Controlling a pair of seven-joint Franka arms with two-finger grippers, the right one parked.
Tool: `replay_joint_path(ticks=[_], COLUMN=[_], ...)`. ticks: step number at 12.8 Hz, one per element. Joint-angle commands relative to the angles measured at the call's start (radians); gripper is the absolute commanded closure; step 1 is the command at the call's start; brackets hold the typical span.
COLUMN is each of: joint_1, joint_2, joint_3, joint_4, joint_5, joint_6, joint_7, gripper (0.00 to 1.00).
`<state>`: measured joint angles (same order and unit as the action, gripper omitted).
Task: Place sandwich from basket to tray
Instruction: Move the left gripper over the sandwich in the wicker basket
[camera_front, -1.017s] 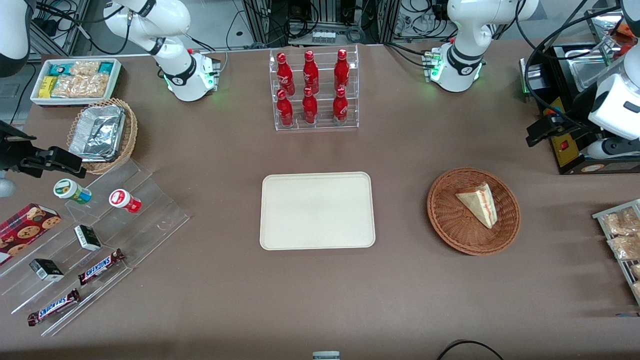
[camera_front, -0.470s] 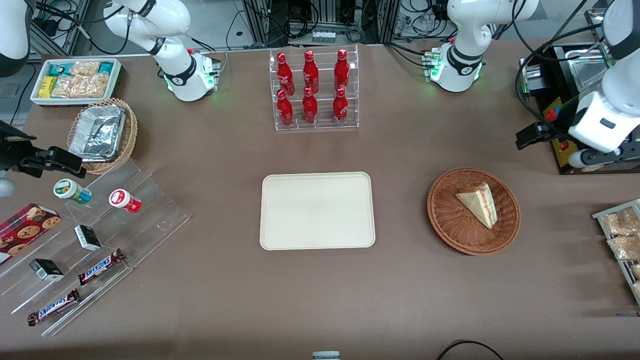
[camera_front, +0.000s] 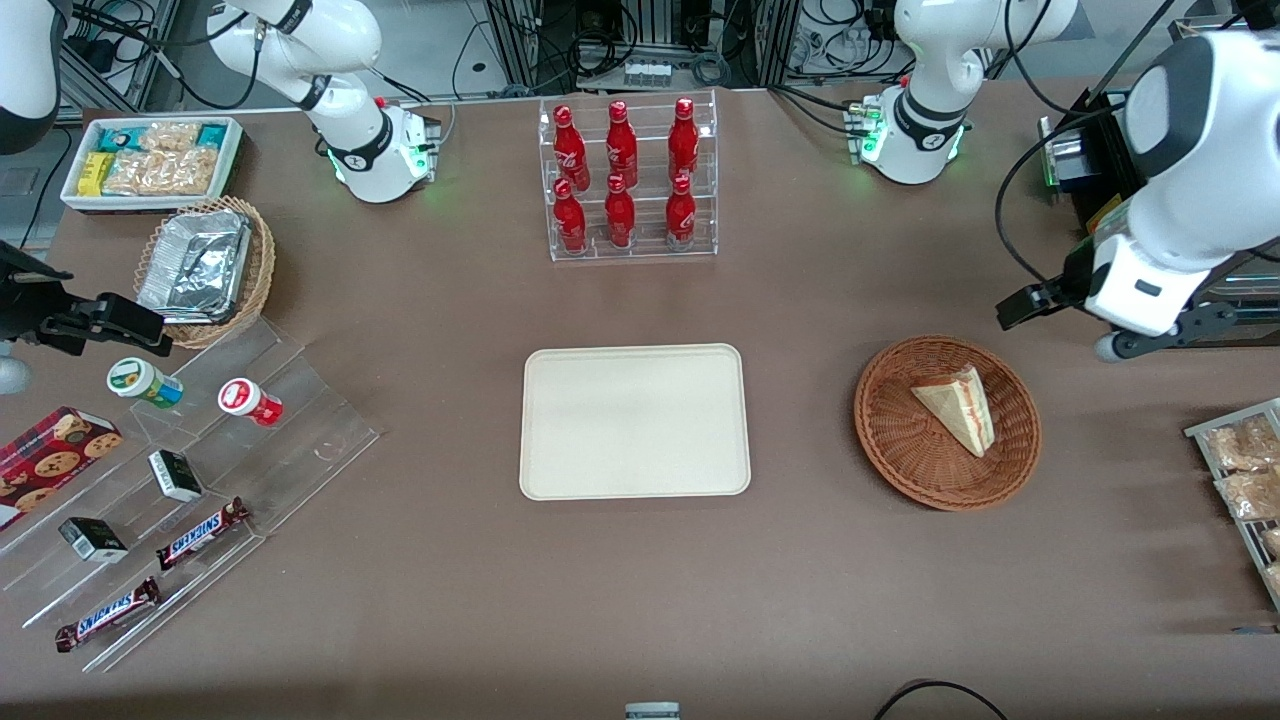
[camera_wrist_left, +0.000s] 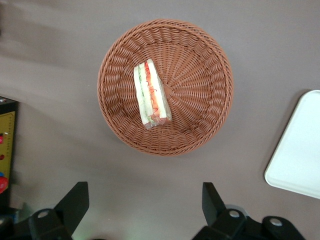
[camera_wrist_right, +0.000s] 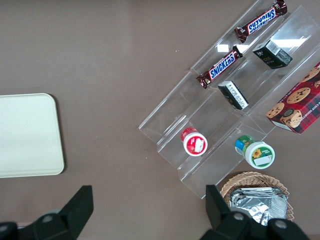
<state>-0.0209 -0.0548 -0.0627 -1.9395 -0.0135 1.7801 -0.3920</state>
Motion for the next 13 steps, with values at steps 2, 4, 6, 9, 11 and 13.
replay_joint_path(ticks=[2,4,6,9,11,13], joint_1=[0.001,0.001,0.001,0.002,0.002,0.004], joint_2=[-0.040,-0.039,-0.030,0.003,0.027,0.056], joint_3=[-0.005,-0.005,-0.003,-0.003,-0.003,-0.003], joint_4=[-0.154,-0.228,-0.275,-0.315,-0.329,-0.337], joint_5=[-0.009,-0.009,-0.009,-0.008,-0.008,-0.008], joint_6=[0.168,0.264,0.347,0.439,0.485,0.524], joint_7=[-0.085,-0.148,-0.189,-0.199,-0.212,-0.214], gripper=[0.00,0.00,0.00,0.00,0.00,0.00])
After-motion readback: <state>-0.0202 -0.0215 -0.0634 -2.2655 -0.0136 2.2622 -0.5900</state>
